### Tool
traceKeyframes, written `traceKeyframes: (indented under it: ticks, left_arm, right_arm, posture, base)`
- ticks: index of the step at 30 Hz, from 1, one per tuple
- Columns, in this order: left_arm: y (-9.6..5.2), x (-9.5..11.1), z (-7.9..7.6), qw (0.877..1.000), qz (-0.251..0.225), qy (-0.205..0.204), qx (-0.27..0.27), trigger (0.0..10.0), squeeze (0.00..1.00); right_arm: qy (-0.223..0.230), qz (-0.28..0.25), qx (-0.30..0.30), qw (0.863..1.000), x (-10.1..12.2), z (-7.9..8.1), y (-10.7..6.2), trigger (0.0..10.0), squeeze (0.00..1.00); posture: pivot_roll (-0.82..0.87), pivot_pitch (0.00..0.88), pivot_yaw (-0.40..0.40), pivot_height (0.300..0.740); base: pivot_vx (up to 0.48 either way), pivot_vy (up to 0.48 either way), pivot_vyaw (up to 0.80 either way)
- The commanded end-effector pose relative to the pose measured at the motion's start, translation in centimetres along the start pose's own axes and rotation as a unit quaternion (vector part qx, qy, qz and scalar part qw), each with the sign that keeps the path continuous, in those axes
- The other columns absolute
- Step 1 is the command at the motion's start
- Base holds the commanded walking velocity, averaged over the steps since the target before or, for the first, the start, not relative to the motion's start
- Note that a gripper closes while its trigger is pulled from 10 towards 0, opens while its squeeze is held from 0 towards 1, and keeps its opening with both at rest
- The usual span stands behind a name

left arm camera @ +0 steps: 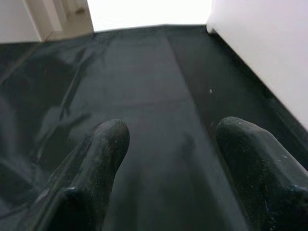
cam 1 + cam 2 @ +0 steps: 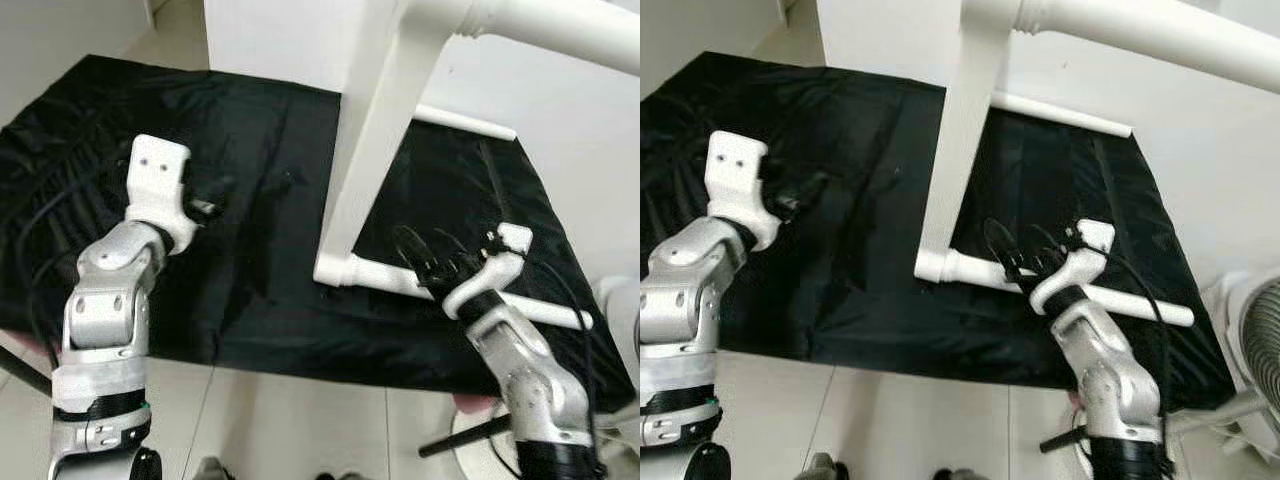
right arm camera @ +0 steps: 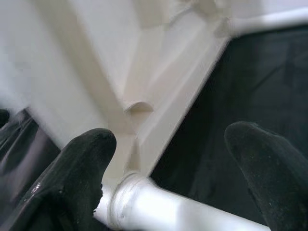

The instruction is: Building children table

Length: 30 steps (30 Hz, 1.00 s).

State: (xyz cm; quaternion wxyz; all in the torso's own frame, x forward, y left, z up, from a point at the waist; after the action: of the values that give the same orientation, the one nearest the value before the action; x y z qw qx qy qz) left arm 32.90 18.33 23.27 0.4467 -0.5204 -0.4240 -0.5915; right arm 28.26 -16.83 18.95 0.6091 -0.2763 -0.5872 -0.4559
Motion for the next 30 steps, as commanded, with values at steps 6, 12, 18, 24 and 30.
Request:
traceKeyframes:
  ticks: [6, 12, 18, 24, 30]
  left_arm:
    - [0.0, -0.2, -1.1, 0.999, 0.001, 0.018, -0.027, 10.0, 0.00]
    - [0.3, 0.0, -1.3, 1.000, -0.012, -0.011, 0.019, 10.0, 0.00]
    - [0.3, 0.1, -1.4, 0.999, -0.015, -0.009, 0.027, 10.0, 0.00]
    - [0.0, 0.0, -1.4, 0.999, -0.017, 0.028, 0.033, 10.0, 0.00]
    - [-0.6, -0.5, -2.0, 0.999, -0.022, 0.017, 0.043, 10.0, 0.00]
  right_arm:
    - [-0.031, 0.019, 0.027, 0.999, -0.2, 0.7, 0.0, 10.0, 1.00]
    - [-0.037, 0.036, 0.068, 0.996, -1.3, 3.0, 0.3, 10.0, 0.00]
    - [-0.048, 0.047, 0.096, 0.993, -1.9, 3.8, 0.3, 10.0, 0.00]
    - [-0.067, 0.034, 0.047, 0.996, -2.4, 4.1, 2.0, 10.0, 0.00]
    - [-0.064, 0.022, 0.004, 0.998, -3.1, 5.2, 2.1, 10.0, 0.00]
  posture:
    - [0.02, 0.120, -0.124, 0.740]
    - [0.02, 0.124, -0.117, 0.740]
    - [0.02, 0.125, -0.119, 0.740]
    - [0.05, 0.115, -0.125, 0.740]
    - [0.05, 0.100, -0.123, 0.740]
  base:
    - [0.000, 0.000, 0.00]
    - [0.000, 0.000, 0.00]
    - [0.000, 0.000, 0.00]
    - [0.000, 0.000, 0.00]
    - [0.000, 0.000, 0.00]
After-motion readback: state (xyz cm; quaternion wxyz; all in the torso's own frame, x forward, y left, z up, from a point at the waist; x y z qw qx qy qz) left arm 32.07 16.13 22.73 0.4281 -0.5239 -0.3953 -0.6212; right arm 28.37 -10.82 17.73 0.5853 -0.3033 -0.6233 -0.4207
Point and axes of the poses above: a point about 5 cm out from each wrist's last joint towards the gripper, its own y axis pointing out of the wrist towards the gripper, its own x axis along the axis of the wrist's last joint, z = x × y, the point moved 1 cm from there along y, pointing out of the wrist towards the gripper, and after that the axes turned 6 degrees about -y, right-handed, at the moved point
